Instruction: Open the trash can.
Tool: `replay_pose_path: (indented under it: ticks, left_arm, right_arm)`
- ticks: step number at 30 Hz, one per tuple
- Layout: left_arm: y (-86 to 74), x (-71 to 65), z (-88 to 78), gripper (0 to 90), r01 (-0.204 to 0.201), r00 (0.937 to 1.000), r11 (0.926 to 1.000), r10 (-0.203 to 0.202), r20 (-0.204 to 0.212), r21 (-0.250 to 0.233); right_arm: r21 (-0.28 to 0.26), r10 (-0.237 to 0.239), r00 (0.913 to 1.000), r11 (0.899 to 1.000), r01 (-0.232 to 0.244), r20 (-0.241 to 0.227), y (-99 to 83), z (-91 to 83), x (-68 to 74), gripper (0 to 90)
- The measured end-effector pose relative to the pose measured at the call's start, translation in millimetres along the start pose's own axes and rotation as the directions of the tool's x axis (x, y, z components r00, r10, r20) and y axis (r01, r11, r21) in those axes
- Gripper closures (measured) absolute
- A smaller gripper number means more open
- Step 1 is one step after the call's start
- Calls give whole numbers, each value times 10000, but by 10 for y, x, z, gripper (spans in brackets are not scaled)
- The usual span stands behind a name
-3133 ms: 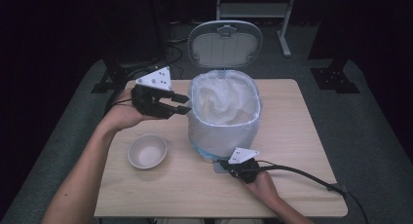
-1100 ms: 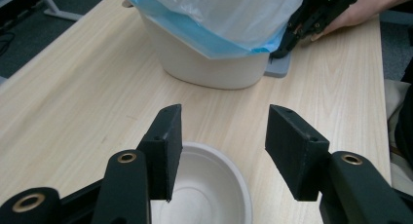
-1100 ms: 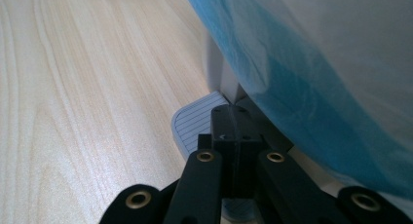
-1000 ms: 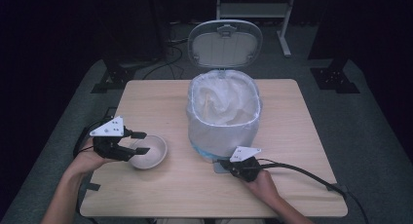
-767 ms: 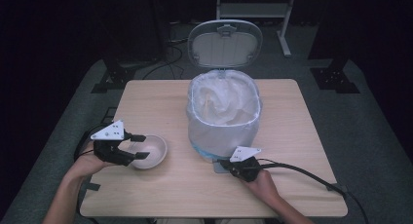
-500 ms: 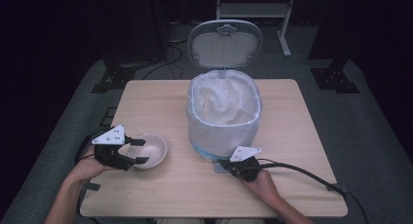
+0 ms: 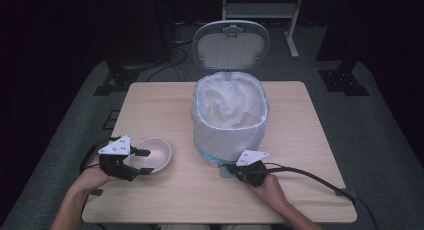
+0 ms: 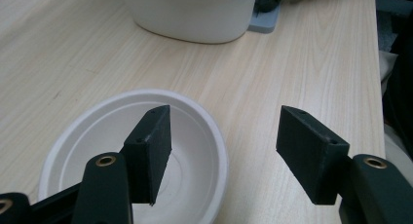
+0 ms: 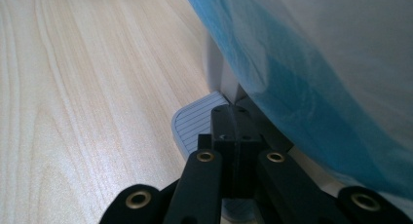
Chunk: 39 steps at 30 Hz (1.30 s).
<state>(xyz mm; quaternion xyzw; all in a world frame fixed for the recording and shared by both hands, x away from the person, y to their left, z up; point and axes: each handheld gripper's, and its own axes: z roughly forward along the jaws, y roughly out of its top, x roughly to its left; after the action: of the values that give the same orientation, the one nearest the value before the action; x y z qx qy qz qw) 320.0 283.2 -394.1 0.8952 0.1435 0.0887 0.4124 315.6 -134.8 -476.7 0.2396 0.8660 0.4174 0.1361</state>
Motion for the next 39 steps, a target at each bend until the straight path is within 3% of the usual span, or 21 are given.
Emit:
replay_pose_path:
  ticks: [13, 20, 27, 39]
  left_arm:
    - [-111, -2, 103, 370, 67, 10000, 9987, -66, -26, 500]
    - [-175, 0, 159, 422, -36, 9999, 9970, 27, 122, 772]
    - [-265, 10, 216, 440, 110, 9999, 9945, -119, 71, 1040]
    - [-296, 8, 284, 564, -45, 9994, 9914, -1, 350, 1305]
  right_arm:
    - [-12, 14, 10000, 10000, -14, -16, -1, 0, -3, 900]
    - [-21, 20, 10000, 10000, -20, -14, -2, 0, -3, 900]
    - [-27, 23, 10000, 10000, -23, -17, -2, 0, -3, 900]
    - [-26, 31, 10000, 10000, -31, -39, -3, 0, -9, 900]
